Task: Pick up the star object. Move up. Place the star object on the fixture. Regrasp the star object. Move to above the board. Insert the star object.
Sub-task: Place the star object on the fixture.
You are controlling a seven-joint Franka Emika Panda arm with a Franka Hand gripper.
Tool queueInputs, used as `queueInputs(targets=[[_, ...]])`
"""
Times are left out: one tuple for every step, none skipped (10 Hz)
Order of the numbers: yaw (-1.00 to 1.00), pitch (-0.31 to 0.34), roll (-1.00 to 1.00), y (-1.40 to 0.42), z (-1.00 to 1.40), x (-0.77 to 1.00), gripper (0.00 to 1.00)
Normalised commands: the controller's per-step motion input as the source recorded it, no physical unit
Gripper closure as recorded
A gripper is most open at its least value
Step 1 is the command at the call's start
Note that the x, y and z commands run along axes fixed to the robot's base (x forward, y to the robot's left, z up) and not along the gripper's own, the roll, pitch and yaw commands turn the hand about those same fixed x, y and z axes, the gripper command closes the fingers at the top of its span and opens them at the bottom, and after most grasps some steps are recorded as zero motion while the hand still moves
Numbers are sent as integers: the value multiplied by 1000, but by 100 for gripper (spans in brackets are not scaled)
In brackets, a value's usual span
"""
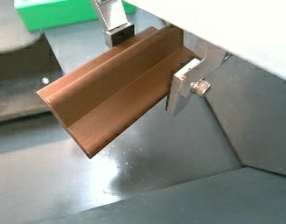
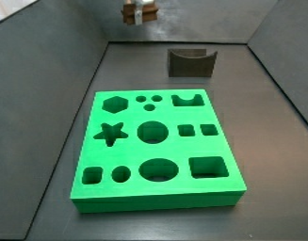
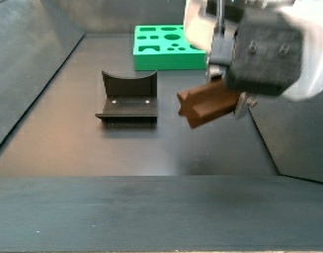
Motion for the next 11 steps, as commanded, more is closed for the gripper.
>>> queueInputs(targets=[[-18, 57, 58, 5, 1000, -30, 100], [-10, 67, 65, 5, 930, -33, 100], [-5, 73, 70, 6, 779, -29, 100], [-2, 80, 77, 10, 628, -21, 100], [8, 92, 78, 8, 427, -12, 100], [14, 101, 75, 8, 276, -3, 100], [1000, 38, -80, -1000, 12, 933, 100], [1000, 39, -79, -1000, -35, 937, 100], [1000, 42, -82, -1000, -33, 982, 100], [1000, 46, -88, -931, -25, 1000, 100], [1000, 51, -94, -857, -25, 1000, 100]])
